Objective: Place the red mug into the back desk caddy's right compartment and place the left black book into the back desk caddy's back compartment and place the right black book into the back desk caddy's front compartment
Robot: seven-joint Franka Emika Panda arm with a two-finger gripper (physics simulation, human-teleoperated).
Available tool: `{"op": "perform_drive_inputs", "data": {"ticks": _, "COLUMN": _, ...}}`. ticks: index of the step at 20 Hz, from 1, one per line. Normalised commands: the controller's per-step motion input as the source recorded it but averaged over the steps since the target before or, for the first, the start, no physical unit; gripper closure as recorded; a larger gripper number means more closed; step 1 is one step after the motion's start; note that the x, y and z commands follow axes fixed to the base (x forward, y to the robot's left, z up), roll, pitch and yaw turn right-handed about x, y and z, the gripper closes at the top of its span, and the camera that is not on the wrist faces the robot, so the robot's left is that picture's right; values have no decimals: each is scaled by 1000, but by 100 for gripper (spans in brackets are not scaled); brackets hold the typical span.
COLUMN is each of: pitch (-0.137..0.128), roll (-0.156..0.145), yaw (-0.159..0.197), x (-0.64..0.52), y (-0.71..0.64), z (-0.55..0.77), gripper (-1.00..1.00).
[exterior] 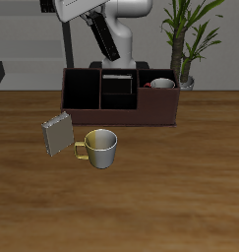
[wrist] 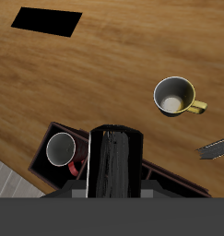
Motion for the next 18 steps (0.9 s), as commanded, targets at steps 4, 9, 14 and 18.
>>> {"op": "perform_drive_inputs", "data": {"ticks": 4, "pitch": 18, "roll": -29, "yaw": 87, "x": -123, "y": 25, "z": 25, "gripper": 100}}
{"op": "perform_drive_inputs", "data": {"ticks": 9, "pitch": -23, "roll": -44, "yaw": 159, "x": -126, "y": 75, "z": 93, "gripper": 100}}
{"op": "perform_drive_inputs", "data": {"ticks": 14, "pitch": 27, "roll": -14, "yaw": 185, "x": 50, "y": -57, "z": -18, "gripper": 100}}
{"op": "perform_drive_inputs", "data": {"ticks": 18, "pitch": 10, "roll": -55, "yaw": 217, "x": 109, "y": -86, "z": -34, "gripper": 100}}
